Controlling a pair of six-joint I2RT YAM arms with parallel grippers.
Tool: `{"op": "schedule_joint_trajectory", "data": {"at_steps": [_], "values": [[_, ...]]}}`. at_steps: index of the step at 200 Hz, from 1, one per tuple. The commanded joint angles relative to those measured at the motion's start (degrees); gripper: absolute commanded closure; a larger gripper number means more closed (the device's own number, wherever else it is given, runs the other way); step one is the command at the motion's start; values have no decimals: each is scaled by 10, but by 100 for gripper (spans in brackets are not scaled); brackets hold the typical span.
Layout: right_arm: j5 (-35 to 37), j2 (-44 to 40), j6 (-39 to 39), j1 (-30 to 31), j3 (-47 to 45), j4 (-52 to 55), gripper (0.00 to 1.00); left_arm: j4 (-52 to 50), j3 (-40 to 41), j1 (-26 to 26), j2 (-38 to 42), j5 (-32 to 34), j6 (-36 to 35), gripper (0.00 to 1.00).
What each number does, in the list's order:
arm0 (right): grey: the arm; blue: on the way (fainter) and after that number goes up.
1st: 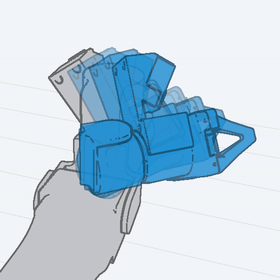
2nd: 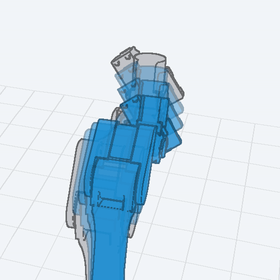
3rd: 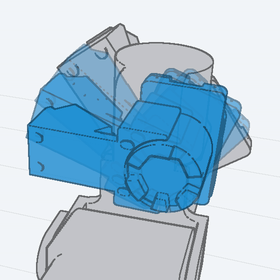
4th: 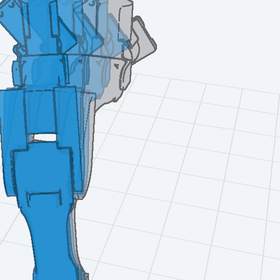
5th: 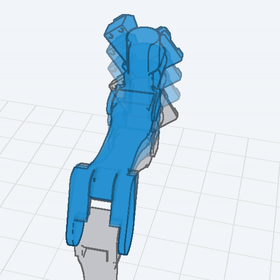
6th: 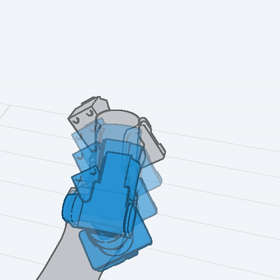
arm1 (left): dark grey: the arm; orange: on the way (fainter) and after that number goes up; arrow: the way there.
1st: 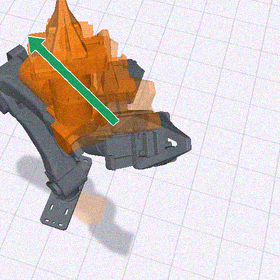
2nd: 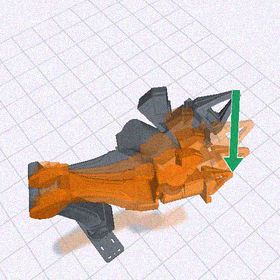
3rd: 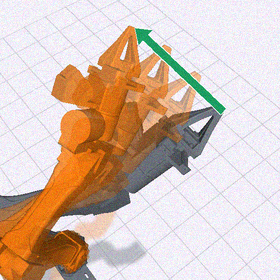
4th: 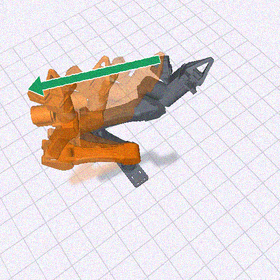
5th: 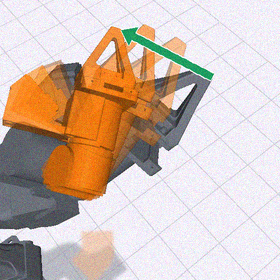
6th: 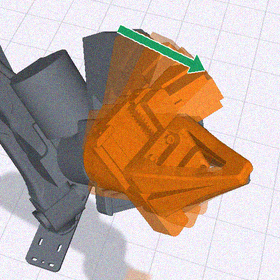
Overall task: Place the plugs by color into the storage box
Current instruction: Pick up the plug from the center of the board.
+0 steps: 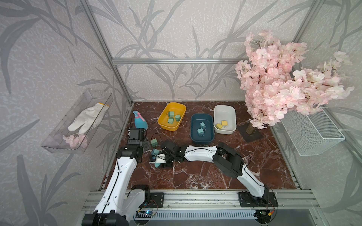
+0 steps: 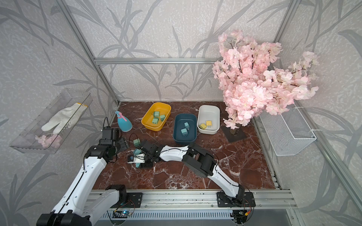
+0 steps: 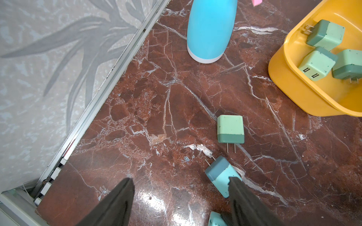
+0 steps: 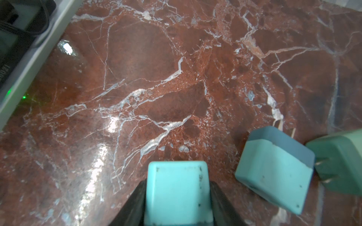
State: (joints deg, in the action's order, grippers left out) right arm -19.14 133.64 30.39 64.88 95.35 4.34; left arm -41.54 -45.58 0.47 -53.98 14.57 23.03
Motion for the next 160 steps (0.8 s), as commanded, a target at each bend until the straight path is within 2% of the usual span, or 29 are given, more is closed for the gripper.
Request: {"op": "schedule_joint_trajectory", "data": {"at_steps": [1, 42, 84, 89, 99, 122, 140, 160], "values": [[27, -51, -18, -3, -48, -22, 56, 4, 7, -2, 14, 0, -3, 21], [51, -154, -95, -13, -138, -81, 57, 14, 8, -2, 16, -36, -18, 21], [57, -278, -209, -59, -223, -89, 57, 43, 8, -10, 15, -153, -58, 24], [62, -293, -217, -80, -232, -87, 57, 49, 10, -15, 15, -164, -58, 25], [77, -319, -225, -94, -247, -75, 57, 64, 12, -33, 16, -174, -58, 26], [134, -353, -235, -126, -255, -17, 57, 110, 14, -106, 3, -147, -59, 26], [164, -367, -252, -159, -254, 28, 57, 141, -5, -154, -43, -154, -48, 26], [162, -374, -263, -197, -265, 38, 57, 165, -41, -196, -104, -175, -47, 26]]}}
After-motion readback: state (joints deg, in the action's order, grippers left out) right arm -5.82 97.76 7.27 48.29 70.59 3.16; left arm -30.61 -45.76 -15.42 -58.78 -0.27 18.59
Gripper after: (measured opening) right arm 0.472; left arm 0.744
